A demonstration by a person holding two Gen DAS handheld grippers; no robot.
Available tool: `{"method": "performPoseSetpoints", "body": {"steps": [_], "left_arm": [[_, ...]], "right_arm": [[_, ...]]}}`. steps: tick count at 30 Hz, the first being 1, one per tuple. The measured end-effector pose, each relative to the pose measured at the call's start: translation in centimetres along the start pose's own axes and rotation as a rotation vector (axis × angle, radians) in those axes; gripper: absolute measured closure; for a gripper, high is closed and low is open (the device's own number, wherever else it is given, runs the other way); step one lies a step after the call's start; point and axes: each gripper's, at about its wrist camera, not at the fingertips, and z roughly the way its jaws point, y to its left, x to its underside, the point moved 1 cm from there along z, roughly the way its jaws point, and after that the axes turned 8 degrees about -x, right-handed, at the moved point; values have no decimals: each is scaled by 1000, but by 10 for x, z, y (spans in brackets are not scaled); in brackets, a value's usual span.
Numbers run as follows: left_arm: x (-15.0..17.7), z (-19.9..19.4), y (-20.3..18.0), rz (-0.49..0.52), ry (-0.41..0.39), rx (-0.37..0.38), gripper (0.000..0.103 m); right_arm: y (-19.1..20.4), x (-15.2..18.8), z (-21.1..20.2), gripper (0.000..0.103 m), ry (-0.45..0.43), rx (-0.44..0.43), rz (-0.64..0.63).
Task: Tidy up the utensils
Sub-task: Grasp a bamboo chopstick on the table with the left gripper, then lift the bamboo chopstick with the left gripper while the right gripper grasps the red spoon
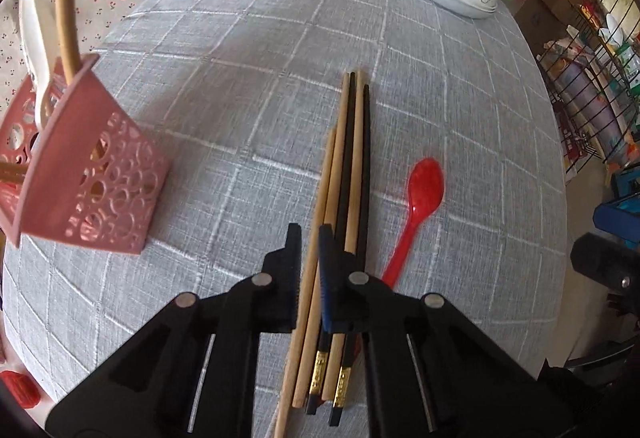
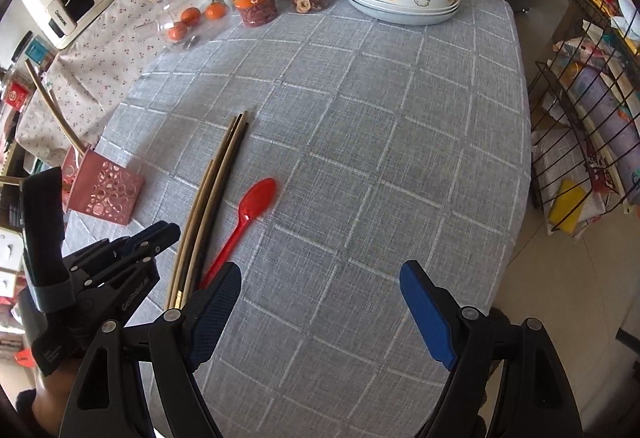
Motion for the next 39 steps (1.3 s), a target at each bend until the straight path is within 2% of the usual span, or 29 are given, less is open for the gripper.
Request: {"method": "performPoseSetpoints", "body": {"steps": [5, 10, 13, 19, 23, 29, 39], "left_arm": [[-4, 9, -1, 3, -8, -20, 97], [-9, 13, 0, -2, 3, 11, 97], [-8, 20, -2, 9, 62, 26, 96], [-5, 19, -9, 51, 28, -30, 95], [-4, 14, -11, 64, 30, -27, 96], [6, -20, -7, 88, -9, 10, 96], [22, -90, 19, 136, -143, 47, 96]], "right_arm": [[-6, 1, 0, 20, 8, 3, 2], [-10, 3, 2, 20, 16, 13, -6], [-13, 3, 3, 20, 21, 13, 0], [-12, 4, 4, 20, 25, 0, 10], [-10, 4, 4, 20, 23, 2, 4], [-7, 4, 4, 20, 18, 3, 7], [7, -4, 12, 20, 11, -15, 27]]}}
